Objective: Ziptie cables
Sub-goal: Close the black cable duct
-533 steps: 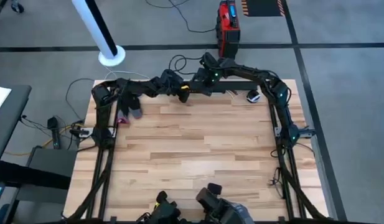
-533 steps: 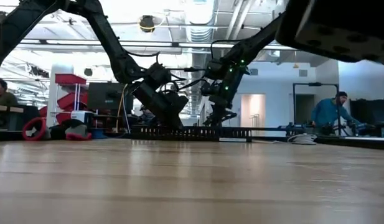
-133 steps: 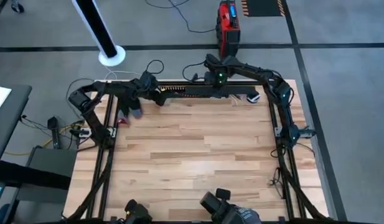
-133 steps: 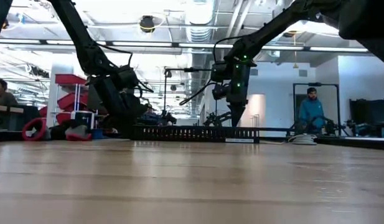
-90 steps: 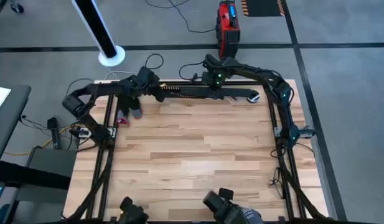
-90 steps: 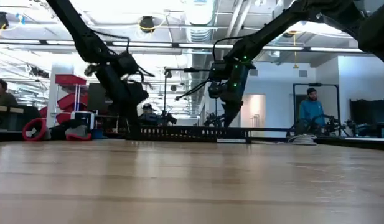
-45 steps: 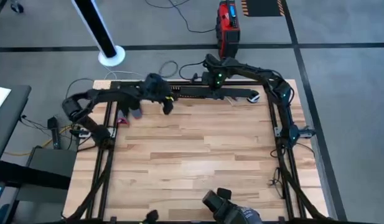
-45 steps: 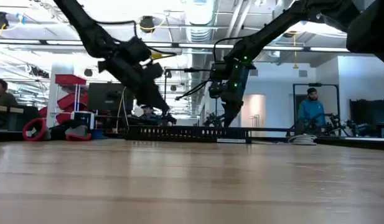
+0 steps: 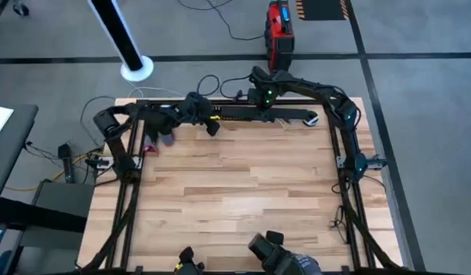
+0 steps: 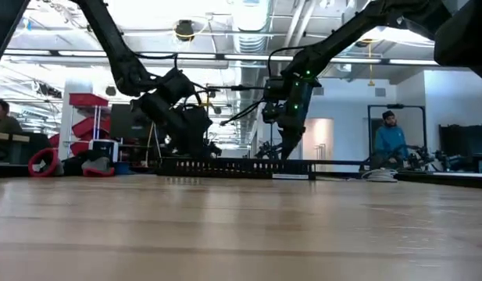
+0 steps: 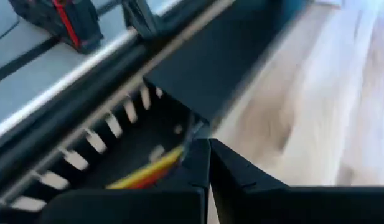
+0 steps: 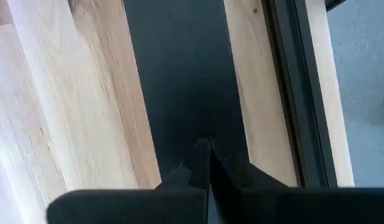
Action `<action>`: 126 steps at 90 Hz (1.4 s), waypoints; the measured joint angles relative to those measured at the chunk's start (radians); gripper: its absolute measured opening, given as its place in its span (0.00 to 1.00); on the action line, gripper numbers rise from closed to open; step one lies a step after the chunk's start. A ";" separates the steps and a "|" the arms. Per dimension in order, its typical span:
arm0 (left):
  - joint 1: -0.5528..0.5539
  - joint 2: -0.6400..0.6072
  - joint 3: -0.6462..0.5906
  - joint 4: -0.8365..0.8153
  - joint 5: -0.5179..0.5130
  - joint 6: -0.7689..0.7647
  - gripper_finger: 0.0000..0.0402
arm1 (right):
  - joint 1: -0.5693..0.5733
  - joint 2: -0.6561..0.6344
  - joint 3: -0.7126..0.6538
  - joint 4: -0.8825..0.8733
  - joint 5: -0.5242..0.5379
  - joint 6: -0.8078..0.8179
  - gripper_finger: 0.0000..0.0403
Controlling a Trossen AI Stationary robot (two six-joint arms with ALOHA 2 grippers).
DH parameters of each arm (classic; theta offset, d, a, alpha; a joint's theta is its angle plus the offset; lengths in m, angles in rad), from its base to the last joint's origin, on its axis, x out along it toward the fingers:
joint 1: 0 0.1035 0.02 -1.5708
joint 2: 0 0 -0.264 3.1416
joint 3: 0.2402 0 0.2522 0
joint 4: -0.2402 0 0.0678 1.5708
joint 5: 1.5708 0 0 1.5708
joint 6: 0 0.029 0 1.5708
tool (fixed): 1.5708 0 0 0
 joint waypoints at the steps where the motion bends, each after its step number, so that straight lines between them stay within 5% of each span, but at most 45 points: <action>1: 0.002 0.001 0.000 0.003 0.000 -0.004 0.00 | 0.000 0.000 0.000 0.000 0.000 0.000 0.00; 82: 0.065 0.062 0.022 0.073 -0.009 -0.144 0.00 | 0.011 0.001 0.000 0.083 0.005 -0.026 0.00; 110: 0.060 -0.075 0.030 -0.087 0.067 -0.147 0.00 | 0.011 0.002 0.000 0.066 -0.011 -0.026 0.00; 126: 0.062 -0.222 0.030 -0.331 -0.150 -0.125 0.00 | 0.012 0.002 0.000 0.058 -0.012 -0.027 0.00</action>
